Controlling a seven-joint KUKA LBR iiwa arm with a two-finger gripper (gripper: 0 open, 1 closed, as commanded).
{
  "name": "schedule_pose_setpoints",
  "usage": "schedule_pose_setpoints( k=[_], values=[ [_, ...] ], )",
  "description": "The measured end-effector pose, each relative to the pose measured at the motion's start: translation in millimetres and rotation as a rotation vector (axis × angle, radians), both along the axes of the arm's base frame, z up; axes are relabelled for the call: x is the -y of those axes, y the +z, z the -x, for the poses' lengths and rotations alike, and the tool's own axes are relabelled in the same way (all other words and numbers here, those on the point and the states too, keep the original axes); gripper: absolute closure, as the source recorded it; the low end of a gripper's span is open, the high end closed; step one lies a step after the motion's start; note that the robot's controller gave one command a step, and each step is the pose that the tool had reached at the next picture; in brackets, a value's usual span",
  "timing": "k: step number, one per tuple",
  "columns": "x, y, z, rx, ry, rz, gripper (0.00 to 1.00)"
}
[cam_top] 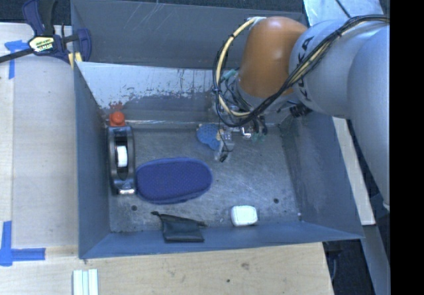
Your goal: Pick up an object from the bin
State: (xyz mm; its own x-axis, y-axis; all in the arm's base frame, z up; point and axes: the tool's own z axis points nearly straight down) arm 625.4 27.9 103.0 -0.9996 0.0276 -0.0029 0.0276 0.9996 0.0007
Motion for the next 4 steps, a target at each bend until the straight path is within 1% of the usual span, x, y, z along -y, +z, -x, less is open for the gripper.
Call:
schedule_pose_setpoints(
  k=[1, 2, 3, 4],
  values=[
    [-4.7, -33.1, 4.7, -0.003, -0.084, 0.0, 0.0],
    [-4.5, -33.1, 4.5, -0.002, -0.081, 0.001, 0.0],
    [-4.5, -32.8, 4.1, -0.001, -0.081, 0.001, 1.0],
    [-4.4, -11.3, 2.6, 0.004, -0.079, 0.001, 1.0]
  ],
)
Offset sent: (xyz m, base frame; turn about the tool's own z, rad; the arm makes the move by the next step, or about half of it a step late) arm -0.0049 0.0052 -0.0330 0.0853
